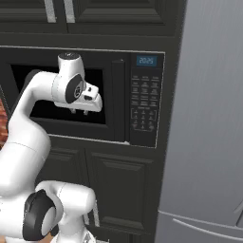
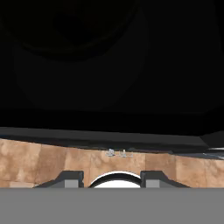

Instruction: The microwave is finished heating the shrimp and potato. Take the bowl containing the food and place it on the dining counter.

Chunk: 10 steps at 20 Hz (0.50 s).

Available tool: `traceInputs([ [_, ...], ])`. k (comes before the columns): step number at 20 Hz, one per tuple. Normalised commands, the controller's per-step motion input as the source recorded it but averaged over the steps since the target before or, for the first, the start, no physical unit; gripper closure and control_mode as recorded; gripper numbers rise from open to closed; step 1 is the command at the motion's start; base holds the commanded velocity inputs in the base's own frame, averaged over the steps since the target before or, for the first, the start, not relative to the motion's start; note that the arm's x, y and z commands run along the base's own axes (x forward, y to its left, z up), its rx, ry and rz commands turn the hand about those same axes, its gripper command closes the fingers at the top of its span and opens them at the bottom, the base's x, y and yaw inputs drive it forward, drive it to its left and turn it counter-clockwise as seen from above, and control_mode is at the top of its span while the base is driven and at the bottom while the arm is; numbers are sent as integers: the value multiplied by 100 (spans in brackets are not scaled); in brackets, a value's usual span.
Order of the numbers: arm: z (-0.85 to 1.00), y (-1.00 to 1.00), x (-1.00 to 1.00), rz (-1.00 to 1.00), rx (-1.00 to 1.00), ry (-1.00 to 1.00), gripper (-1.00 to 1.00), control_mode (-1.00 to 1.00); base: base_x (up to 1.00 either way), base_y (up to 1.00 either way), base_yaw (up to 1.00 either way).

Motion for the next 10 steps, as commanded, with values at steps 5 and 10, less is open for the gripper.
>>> traceInputs([
  [5,-11,0,-26,0,0,0,-100,-100,0,0,0],
  [10,-1,0,-16,0,0,-1,-100,-100,0,0,0],
])
